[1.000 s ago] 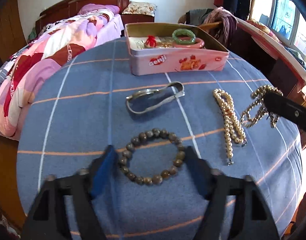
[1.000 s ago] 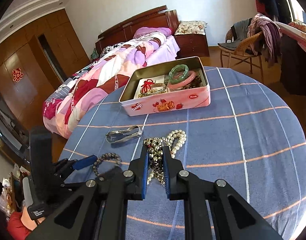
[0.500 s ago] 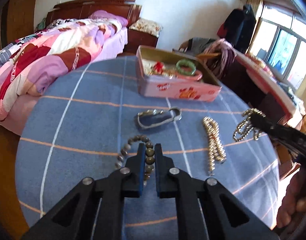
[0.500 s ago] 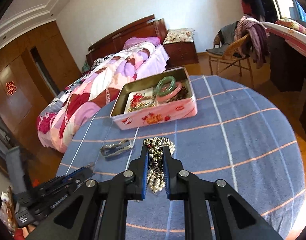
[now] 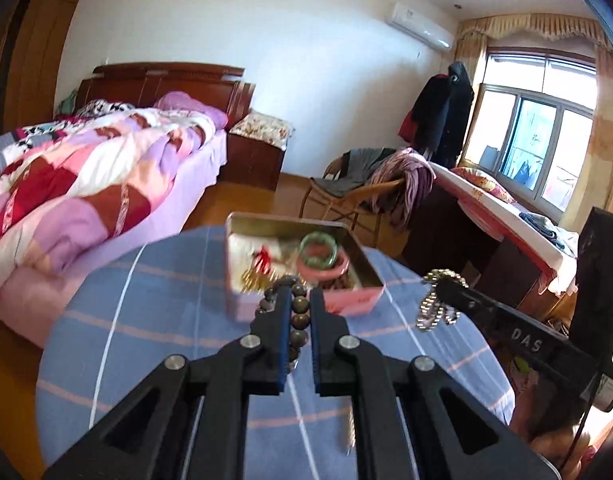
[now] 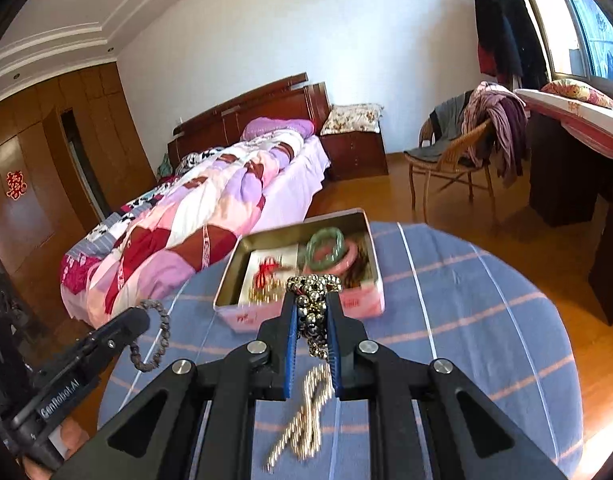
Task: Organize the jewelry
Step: 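Carry the gold chain and dark bead bracelet into the pink tin and release them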
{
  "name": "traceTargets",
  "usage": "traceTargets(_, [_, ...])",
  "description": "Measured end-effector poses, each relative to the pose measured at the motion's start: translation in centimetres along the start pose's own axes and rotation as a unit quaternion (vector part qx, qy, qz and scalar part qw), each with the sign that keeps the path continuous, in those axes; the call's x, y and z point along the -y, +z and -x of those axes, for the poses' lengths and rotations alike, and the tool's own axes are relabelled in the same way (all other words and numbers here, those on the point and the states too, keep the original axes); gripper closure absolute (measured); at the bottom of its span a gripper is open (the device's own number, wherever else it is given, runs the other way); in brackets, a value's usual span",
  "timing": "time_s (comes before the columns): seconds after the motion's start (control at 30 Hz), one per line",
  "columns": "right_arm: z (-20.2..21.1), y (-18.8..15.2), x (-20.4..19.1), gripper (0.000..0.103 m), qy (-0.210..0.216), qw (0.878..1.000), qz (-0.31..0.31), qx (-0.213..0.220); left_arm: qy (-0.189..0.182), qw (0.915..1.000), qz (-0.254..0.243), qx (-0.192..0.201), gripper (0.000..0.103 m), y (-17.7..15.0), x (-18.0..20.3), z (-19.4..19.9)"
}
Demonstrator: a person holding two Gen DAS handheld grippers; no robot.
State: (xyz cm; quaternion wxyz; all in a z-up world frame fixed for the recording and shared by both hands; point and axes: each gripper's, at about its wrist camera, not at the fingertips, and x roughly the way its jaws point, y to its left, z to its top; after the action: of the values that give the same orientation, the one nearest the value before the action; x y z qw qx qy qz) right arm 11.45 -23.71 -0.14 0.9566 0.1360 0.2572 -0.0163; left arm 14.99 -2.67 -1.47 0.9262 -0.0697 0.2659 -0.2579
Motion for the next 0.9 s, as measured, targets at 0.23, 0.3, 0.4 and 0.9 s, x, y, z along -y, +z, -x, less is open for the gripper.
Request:
traceTargets(0.23, [-2.4, 2.3, -0.3, 0.090, -0.009, 0.999, 0.014, 0.036, -0.014, 0.9990, -0.010, 0.040, 0.094, 2.2, 0.2, -2.8])
traceTargets(0.3, [-3.5, 2.7, -0.1, 0.090, -0.010, 0.999, 0.013, 0.040, -0.012, 0.9989, -0.010, 0.044, 0.094, 2.6, 0.1, -3.9])
traceTargets(0.4, [-4.8, 3.3, 0.4, 0.090, -0.008, 0.999, 0.004, 0.044, -0.005, 0.9988, -0.014, 0.047, 0.094, 2.9, 0.1, -5.2])
traceTargets(0.9, [-16.5, 3.6, 1.6, 0.090, -0.014, 1.000, 0.011, -0.024, 0.036, 0.9984, 0.033, -0.027, 0.094, 2.4, -1.6, -14.0])
